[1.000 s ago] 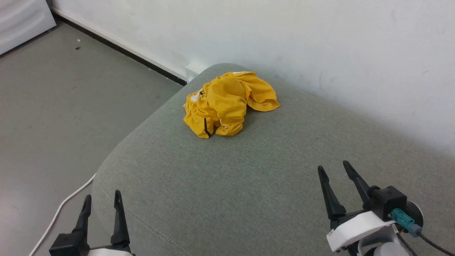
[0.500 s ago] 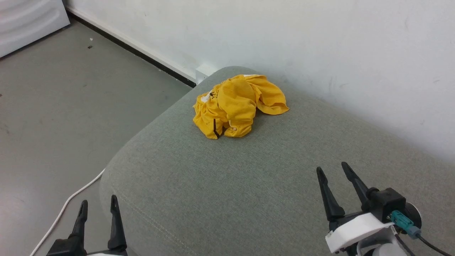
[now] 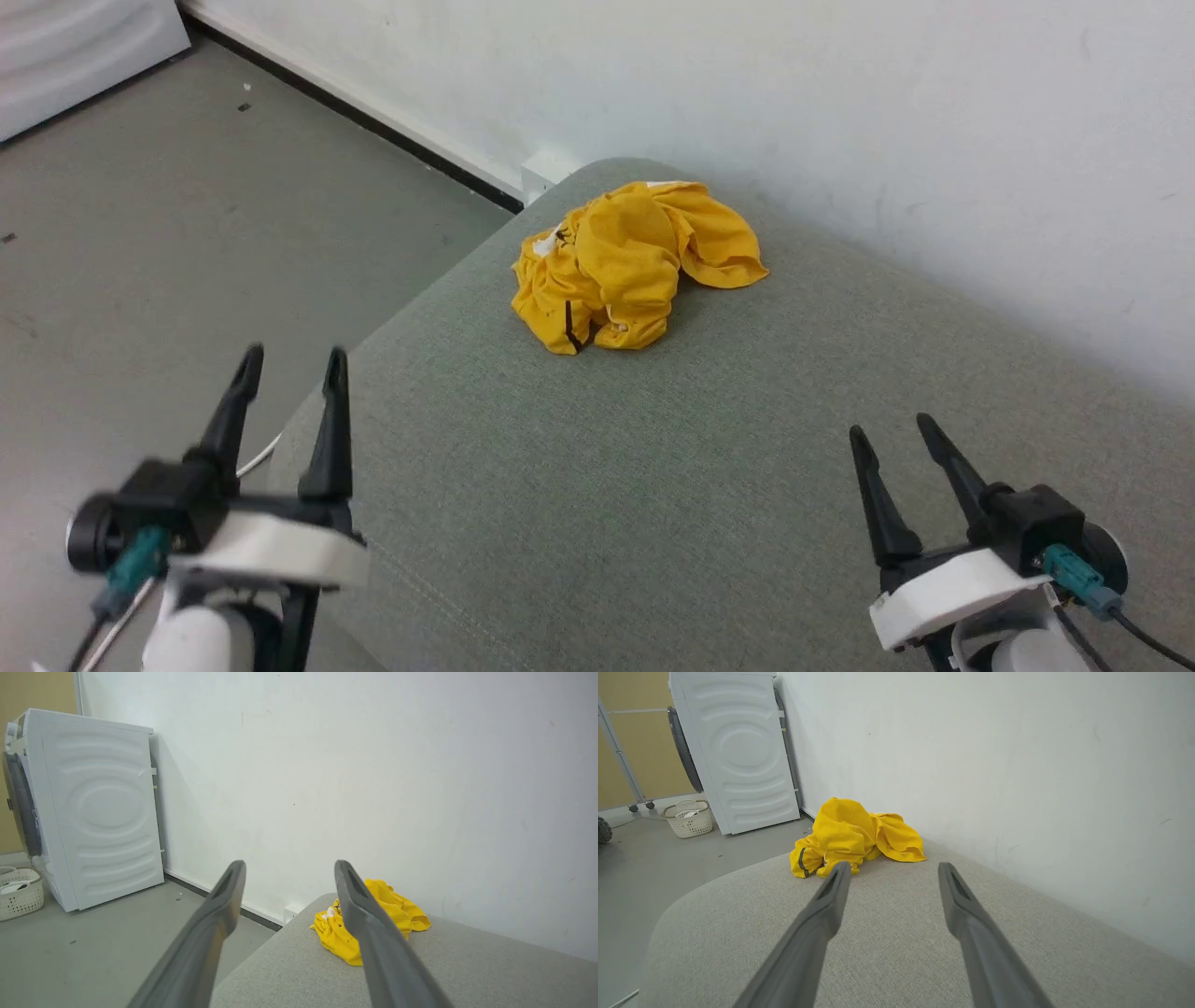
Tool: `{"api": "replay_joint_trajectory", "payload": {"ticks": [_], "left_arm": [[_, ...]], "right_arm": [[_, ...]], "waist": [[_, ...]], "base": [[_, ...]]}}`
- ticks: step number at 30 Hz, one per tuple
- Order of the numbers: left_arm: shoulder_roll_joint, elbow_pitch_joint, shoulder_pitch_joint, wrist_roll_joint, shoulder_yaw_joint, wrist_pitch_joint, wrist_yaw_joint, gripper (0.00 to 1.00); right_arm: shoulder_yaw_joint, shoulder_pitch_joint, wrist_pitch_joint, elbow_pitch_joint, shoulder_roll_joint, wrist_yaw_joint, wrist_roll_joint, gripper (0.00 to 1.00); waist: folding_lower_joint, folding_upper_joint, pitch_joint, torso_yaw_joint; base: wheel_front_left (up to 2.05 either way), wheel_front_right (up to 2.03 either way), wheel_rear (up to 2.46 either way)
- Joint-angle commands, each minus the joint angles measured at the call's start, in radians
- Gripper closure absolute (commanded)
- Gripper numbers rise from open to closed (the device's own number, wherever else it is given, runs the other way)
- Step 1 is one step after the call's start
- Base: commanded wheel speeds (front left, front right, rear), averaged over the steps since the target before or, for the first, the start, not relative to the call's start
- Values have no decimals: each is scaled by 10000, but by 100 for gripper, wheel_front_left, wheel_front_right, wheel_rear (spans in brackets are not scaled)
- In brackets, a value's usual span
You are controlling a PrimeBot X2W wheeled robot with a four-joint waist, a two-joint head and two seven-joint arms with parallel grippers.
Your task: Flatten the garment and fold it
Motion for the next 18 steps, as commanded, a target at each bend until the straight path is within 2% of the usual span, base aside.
{"api": "replay_joint_trajectory", "payload": {"ticks": [1,8,16,18], "left_arm": [[169,-186,-471,1,-111,194,-102,0],[1691,-637,-3506,-506,-891,2085,-426,0],[3260,835,-6454,-1682,-1830,2804,-467,0],[3469,1347,-7031,-2061,-2002,2862,-468,0]], "right_arm": [[-70,-162,-45,-85,20,-21,-105,0],[-420,-847,636,-1118,20,-21,-856,0],[-343,-1330,1898,-2963,20,-21,-1610,0],[-247,-1398,2144,-3345,20,-21,-1743,0]], "waist": [[0,0,184,35],[0,0,1253,-241],[0,0,2948,-842],[0,0,3318,-1010]], "base": [[0,0,0],[0,0,0],[0,0,0],[0,0,0]]}}
